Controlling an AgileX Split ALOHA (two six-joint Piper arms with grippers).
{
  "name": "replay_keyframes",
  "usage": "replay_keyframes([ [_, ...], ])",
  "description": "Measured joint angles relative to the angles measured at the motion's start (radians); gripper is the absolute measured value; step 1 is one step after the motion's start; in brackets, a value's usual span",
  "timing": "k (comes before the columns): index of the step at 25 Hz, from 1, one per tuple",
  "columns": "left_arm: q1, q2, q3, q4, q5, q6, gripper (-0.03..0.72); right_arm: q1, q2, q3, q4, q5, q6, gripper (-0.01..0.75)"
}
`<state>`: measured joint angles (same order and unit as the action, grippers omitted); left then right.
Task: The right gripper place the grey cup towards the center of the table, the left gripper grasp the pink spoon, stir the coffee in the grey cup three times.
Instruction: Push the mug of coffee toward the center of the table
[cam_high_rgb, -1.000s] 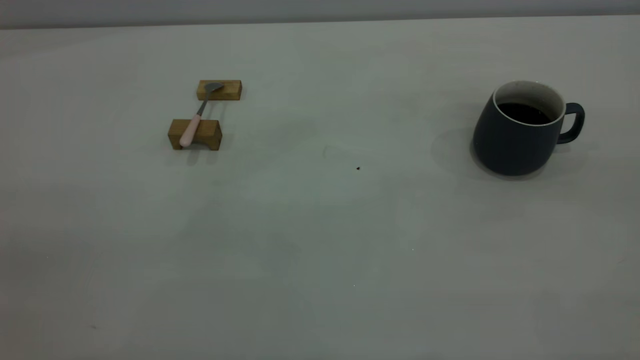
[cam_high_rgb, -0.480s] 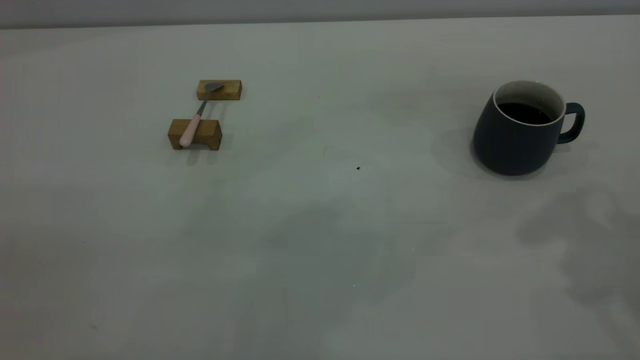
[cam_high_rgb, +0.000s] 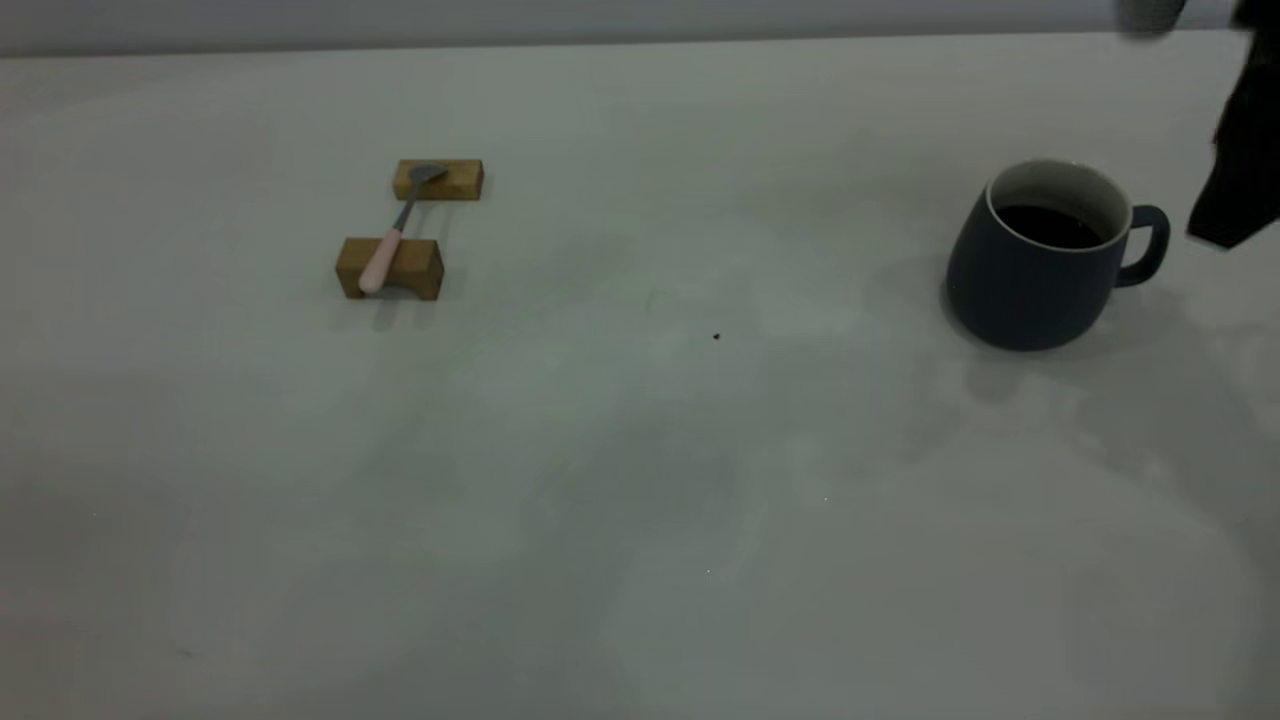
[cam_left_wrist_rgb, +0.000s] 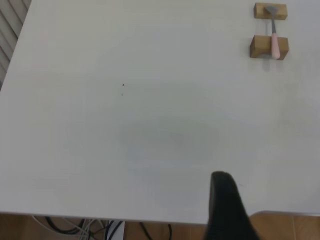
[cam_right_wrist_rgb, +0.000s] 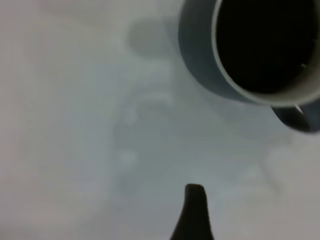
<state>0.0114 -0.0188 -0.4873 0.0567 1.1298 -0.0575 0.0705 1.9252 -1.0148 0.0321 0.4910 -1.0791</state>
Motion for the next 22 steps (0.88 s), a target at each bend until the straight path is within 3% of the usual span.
replay_keyframes([
  [12, 0.000, 0.000, 0.000, 0.000, 0.000, 0.000, 0.518, 0.000, 0.250, -0.209, -0.134, -0.022, -0.030, 0.684],
  [22, 0.000, 0.000, 0.000, 0.000, 0.000, 0.000, 0.518, 0.000, 0.367, -0.332, -0.187, 0.024, -0.083, 0.661],
])
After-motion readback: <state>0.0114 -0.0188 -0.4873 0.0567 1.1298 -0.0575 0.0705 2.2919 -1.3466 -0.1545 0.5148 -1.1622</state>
